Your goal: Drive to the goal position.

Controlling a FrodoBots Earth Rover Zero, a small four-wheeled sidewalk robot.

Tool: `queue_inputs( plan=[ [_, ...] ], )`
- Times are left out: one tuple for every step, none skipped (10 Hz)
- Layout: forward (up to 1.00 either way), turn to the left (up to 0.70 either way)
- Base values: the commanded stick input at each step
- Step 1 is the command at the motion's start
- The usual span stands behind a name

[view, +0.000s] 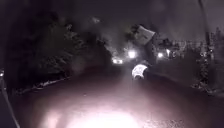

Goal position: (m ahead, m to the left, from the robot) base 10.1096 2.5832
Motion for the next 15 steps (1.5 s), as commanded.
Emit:
queue_inputs(
  plan=[
    [0.50, 0.00],
    [0.50, 0.00],
    [0.50, 0.00],
    [0.50, 0.01],
    [0.50, 0.07],
    [0.50, 0.13],
    [0.50, -0.50],
    [0.50, -0.50],
    [0.50, 0.00],
    [0.50, 0.00],
    [0.50, 0.00],
    [0.50, 0.00],
    [0.50, 0.00],
    [0.50, 0.00],
    [0.50, 0.00]
  ],
)
